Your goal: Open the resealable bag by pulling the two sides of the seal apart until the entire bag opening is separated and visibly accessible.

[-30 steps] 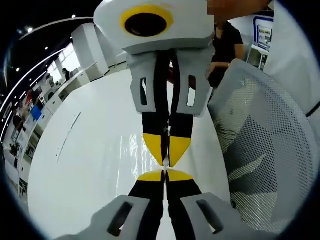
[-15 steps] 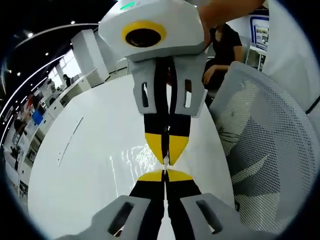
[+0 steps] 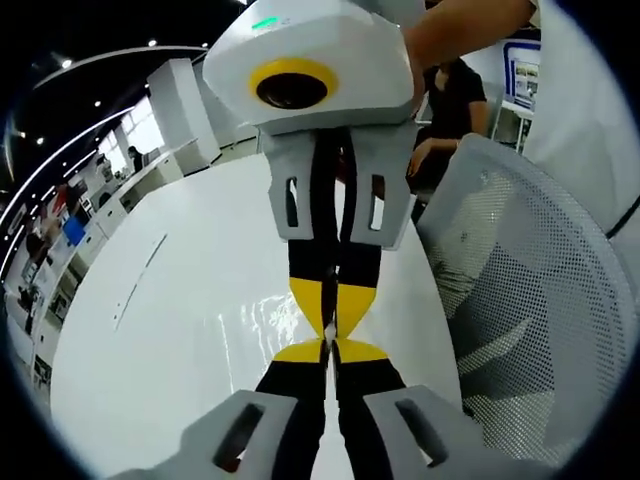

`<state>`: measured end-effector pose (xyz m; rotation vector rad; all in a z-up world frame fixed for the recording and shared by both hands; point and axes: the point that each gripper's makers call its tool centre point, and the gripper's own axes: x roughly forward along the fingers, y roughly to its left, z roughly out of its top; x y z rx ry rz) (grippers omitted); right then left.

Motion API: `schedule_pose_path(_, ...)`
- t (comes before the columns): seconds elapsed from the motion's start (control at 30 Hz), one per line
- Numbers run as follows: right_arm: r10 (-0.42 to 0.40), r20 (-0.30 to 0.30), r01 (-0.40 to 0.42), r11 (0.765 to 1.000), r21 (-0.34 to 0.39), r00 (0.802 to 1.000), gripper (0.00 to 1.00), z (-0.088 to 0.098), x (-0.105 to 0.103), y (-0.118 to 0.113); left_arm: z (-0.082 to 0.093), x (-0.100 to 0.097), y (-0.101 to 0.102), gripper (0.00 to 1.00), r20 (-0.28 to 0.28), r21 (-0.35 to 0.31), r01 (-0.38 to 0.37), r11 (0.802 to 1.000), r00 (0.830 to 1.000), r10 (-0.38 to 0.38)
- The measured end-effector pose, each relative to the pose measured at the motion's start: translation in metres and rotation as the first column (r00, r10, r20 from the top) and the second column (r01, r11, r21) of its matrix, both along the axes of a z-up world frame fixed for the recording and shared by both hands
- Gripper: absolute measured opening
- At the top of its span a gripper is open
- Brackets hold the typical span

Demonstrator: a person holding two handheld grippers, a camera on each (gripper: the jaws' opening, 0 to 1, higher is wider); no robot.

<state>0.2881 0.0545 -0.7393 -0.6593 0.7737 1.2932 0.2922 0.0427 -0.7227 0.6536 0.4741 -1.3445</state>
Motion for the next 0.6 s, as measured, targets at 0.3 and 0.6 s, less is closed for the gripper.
schedule_pose_path(0.3, 0.009, 0.008, -0.009, 1.000, -0.006, 1.000, 0.00, -0.001, -0.001, -0.001, -0.001, -0.001, 0.000, 0.00, 0.018, -0.006, 0.012, 1.000, 1.000, -0.012)
schedule_pose_path(0.6, 0.000, 0.007, 0.000, 0.999, -0.044, 1.000, 0.00, -0.008, 0.001, -0.013, -0.001, -0.001, 0.003, 0.00, 0.004, -0.014, 0.004, 1.000, 1.000, -0.004)
